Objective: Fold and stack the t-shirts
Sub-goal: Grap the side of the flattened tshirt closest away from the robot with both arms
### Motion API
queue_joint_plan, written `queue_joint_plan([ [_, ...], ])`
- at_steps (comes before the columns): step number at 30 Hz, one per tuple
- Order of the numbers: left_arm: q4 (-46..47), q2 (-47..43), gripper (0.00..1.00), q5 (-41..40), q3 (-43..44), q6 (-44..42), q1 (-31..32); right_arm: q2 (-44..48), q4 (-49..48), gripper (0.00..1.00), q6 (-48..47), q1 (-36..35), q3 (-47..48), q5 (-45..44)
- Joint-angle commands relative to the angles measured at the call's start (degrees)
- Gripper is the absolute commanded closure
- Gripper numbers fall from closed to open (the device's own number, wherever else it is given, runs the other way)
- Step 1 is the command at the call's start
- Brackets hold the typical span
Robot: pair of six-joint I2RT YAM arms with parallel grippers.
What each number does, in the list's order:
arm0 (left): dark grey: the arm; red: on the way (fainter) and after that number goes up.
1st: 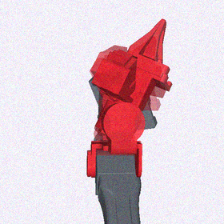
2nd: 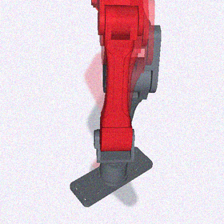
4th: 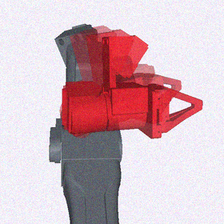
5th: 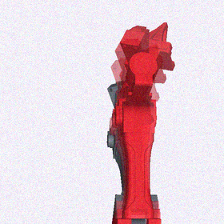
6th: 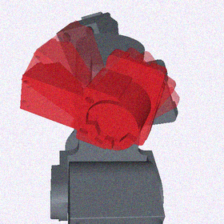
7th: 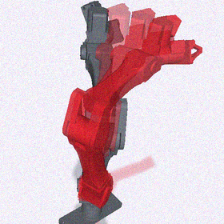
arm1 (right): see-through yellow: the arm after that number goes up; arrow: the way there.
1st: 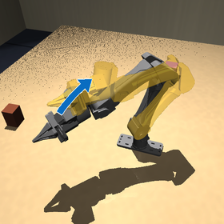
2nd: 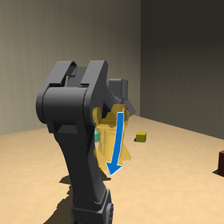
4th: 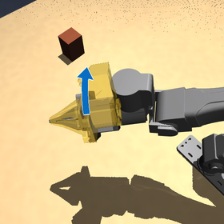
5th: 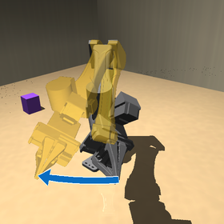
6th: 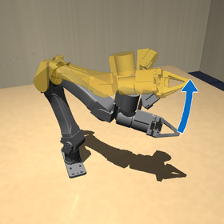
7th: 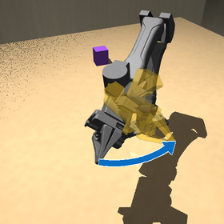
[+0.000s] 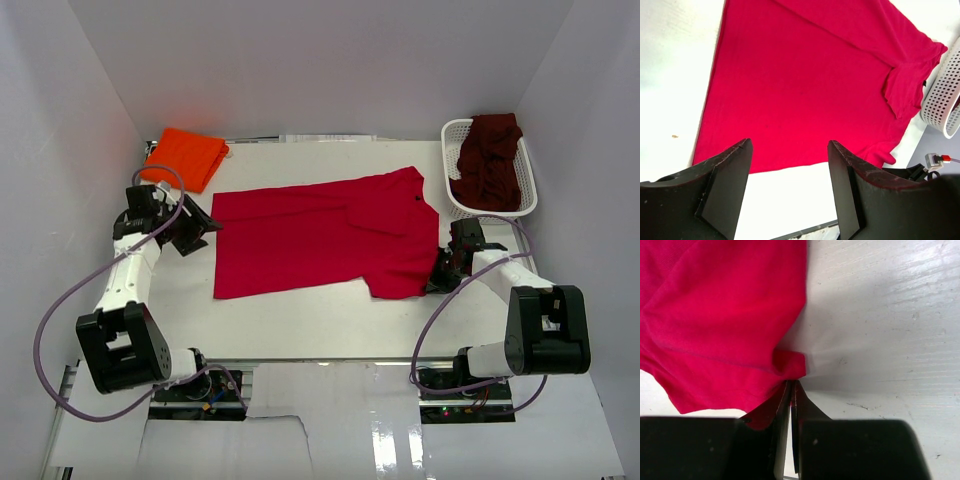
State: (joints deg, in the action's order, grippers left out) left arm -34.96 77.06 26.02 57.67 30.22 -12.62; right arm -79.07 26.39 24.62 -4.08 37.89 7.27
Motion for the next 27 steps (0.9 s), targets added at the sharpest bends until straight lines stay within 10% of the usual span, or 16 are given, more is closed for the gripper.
queue_joint_plan([
  [1, -0.2, -5.2, 0.28, -1.9, -2.9, 0.6, -0.6, 0.1, 1.0, 0.92, -0.7, 0.0, -1.9, -0.7],
  [27, -6.8, -9.4, 0.3, -12.6, -19.9, 16.7, -0.7, 5.4, 8.7, 0.92, -6.3, 0.1, 4.4, -1.4],
])
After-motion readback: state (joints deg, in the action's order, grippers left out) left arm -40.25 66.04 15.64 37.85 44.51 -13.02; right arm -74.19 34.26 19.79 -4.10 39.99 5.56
